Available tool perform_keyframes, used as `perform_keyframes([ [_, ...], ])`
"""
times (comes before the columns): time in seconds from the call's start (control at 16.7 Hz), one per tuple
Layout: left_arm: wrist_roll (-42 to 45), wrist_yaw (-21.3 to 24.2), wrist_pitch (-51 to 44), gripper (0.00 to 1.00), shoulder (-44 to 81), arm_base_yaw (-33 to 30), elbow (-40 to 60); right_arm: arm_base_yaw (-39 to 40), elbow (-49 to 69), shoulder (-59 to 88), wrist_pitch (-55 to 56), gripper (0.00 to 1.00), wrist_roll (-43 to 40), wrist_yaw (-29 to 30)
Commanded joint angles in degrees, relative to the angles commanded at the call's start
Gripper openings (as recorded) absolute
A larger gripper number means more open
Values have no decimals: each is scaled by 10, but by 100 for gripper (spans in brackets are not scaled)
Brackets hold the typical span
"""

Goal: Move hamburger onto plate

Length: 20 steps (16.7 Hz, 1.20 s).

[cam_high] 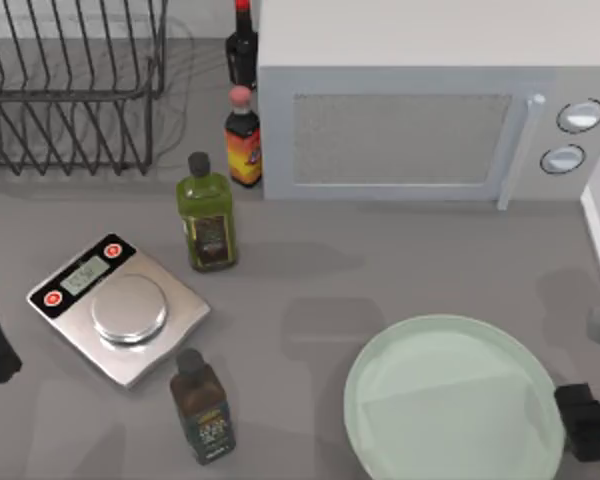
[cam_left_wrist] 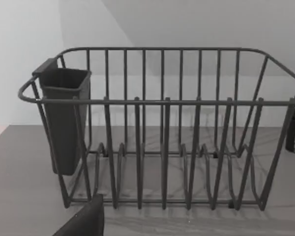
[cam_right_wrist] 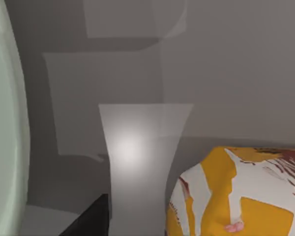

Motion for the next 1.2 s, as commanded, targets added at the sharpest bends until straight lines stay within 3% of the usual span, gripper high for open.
perform_keyframes([
  [0.42,0,0,0,100,0,0,0,0,0,0,0,2,0,0],
  [0.9,0,0,0,100,0,0,0,0,0,0,0,0,0,0],
  [1.2,0,0,0,100,0,0,0,-1,58,-58,-94,0,1,1],
])
